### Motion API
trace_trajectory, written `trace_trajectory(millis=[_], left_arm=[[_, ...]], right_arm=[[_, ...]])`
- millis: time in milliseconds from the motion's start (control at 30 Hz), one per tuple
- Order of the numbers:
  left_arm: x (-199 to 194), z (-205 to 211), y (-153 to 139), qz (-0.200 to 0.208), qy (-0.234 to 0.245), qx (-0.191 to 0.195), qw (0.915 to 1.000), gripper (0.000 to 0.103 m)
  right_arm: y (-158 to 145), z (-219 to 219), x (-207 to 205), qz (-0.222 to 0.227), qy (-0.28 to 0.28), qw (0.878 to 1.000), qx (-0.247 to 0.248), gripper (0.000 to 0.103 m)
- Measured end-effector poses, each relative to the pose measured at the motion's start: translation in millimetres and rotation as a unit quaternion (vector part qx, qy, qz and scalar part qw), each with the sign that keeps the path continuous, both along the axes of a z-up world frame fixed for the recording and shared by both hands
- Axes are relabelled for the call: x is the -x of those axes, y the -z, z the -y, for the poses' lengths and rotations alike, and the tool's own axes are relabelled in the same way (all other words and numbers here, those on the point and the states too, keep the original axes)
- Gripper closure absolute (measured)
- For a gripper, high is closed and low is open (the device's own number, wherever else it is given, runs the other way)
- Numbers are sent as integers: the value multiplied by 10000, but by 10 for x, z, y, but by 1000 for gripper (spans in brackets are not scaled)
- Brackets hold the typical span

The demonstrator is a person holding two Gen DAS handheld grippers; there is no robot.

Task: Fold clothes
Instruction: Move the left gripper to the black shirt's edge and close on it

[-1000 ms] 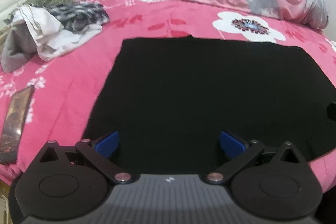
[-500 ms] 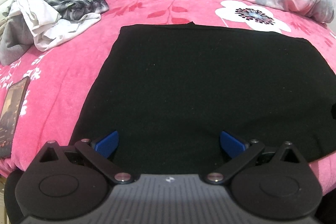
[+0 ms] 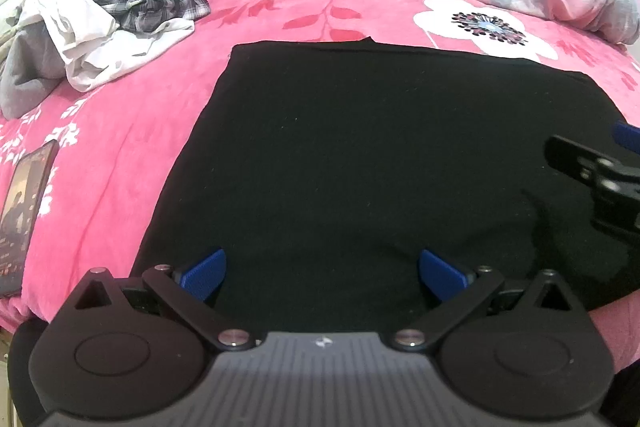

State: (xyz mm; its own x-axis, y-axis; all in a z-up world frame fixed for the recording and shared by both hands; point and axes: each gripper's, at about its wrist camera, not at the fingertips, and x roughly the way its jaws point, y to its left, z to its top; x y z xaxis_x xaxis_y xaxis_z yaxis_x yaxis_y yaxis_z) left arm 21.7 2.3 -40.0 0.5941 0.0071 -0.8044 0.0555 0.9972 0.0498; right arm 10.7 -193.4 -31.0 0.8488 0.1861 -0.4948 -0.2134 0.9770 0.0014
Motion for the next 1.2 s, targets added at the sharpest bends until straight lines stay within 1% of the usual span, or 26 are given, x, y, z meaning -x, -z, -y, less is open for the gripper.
trace_trajectory(millis=[167, 400, 600, 933, 1067, 1200], left_arm=[[-5, 0, 1, -17, -10, -5, 10000, 0], [-11, -9, 5, -40, -8, 16, 10000, 0], [-7, -19, 15, -31, 17, 47, 10000, 0], [43, -41, 34, 146, 62, 99, 9998, 0], [115, -88, -12, 325, 50, 224, 9992, 0], [311, -239, -82, 705, 128, 646, 9953, 0]], right_arm=[[65, -126, -127, -36, -48, 10000, 52, 6], [298, -195, -225, -370, -13, 9993, 85, 6], [383, -199, -221, -323, -17, 9994, 126, 5], [437, -193, -209, -254, -31, 9996, 152, 3], [447, -190, -213, -254, -37, 9996, 123, 2], [453, -185, -215, -258, -43, 9996, 102, 2]])
